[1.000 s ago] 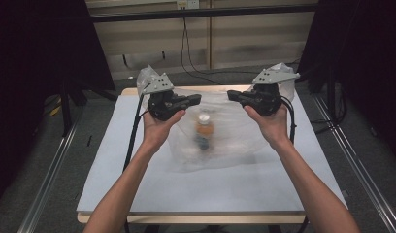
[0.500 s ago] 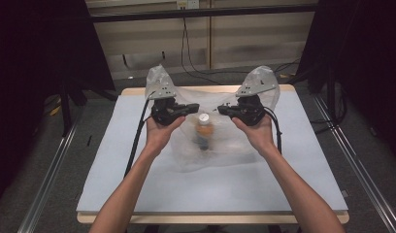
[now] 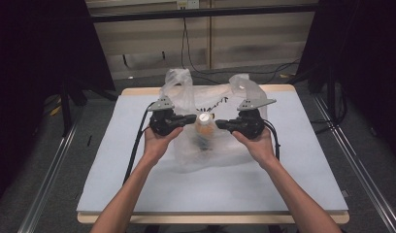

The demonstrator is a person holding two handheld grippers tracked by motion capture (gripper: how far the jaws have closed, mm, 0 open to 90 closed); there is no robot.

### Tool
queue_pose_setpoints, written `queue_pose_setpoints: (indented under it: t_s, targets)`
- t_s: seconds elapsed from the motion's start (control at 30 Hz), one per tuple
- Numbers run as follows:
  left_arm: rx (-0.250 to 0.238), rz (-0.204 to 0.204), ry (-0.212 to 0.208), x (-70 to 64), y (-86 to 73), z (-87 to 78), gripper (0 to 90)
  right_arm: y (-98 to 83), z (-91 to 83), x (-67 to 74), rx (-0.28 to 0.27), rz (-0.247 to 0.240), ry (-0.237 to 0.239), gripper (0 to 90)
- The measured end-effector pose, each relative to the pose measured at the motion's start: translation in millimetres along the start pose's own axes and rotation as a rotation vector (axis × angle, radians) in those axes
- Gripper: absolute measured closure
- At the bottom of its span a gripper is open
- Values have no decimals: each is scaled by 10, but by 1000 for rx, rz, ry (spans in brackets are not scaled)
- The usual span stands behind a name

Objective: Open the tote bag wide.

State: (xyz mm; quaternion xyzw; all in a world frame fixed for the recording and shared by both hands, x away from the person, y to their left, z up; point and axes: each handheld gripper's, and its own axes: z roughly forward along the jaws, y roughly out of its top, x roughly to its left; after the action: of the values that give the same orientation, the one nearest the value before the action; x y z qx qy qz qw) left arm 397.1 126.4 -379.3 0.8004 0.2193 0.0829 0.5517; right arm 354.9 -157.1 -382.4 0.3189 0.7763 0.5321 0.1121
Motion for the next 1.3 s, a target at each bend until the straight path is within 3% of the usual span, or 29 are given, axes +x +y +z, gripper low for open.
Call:
queue_pose_setpoints:
  t_s: [0.07,0.17,0.23,0.4,0.63,0.9,1.17,1.3]
  targets:
    - [-9,-3,3,-1,12,-20,900,52,6,59,20,-20,18,900]
    - [5,7,21,-1,10,-23,900,46,39,97,50,-39,9,900]
    - [59,14,34,31,-71,44,900,-33,95,102,72,-33,19,900]
    - [108,-14,40,99,-266,171,900,-214,166,0,94,3,21,900]
    - [130,-45,42,179,-438,313,900,-379,206,-110,135,2,-8,900]
    - [223,-89,41,257,-748,491,900,-711,403,-327,221,54,-25,900]
    - [302,-92,45,301,-954,476,900,-939,448,-413,286,74,-33,900]
    - [313,-94,55,304,-983,460,900,-950,443,-411,278,58,-38,900]
